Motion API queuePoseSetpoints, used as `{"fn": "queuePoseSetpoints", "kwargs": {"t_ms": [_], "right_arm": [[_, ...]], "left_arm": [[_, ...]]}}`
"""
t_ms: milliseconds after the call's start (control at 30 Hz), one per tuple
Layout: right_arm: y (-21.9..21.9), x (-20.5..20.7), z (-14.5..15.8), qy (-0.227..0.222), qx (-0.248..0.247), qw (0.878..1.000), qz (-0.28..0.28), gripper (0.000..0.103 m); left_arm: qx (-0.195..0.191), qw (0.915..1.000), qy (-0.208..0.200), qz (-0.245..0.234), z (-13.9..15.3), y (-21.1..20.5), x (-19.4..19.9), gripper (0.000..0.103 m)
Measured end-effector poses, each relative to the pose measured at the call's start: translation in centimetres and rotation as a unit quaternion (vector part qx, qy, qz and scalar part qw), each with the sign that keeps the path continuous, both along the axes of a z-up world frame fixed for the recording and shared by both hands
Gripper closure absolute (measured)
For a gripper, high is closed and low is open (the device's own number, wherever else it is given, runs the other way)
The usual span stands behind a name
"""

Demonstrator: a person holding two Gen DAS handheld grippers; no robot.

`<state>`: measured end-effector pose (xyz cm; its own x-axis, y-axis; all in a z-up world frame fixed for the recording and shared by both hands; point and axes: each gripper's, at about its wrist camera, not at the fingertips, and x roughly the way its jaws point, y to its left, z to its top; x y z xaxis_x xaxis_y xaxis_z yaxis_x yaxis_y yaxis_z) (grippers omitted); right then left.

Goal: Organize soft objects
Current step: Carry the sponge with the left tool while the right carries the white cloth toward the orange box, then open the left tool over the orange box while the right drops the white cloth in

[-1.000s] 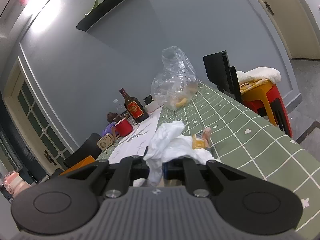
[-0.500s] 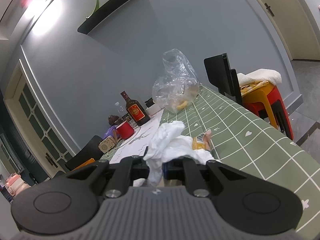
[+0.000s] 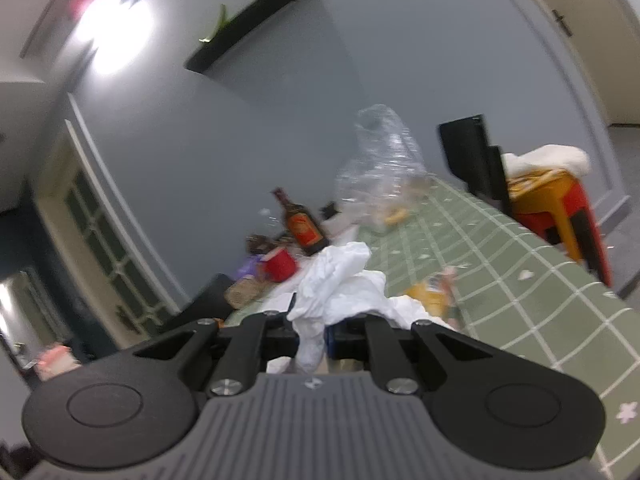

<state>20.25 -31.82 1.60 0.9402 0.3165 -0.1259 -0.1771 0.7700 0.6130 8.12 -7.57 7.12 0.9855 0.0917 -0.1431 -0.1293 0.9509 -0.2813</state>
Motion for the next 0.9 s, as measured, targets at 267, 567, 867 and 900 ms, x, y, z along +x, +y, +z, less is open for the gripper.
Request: {"fn": "queuePoseSetpoints", "kwargs": {"t_ms": [267,567,867,900], "right_arm": [[-0.6,-0.2,0.2,-0.032,0.075,0.996,0.043,0.095],[2.3,-0.5,2.8,-0.075,0.072,0.993,0.061,0.095],[7.7,0.6,8.5,-0.076,0.016,0.993,0.091,0.096],[8.4,0.7,9.4,-0.076,0.005,0.993,0.091,0.096]], "left_arm": [[0.014,0.9917,-0.050,0.118,3.1,0.7,2.8,0.088],[0.007,0.9555,-0.047,0.291,1.1,3.6,6.7,0.088],[0.010,0.9508,-0.035,0.308,0.0,4.8,8.2,0.088],[0.001,0.9488,-0.029,0.314,-0.2,5.1,8.2,0.088]]}}
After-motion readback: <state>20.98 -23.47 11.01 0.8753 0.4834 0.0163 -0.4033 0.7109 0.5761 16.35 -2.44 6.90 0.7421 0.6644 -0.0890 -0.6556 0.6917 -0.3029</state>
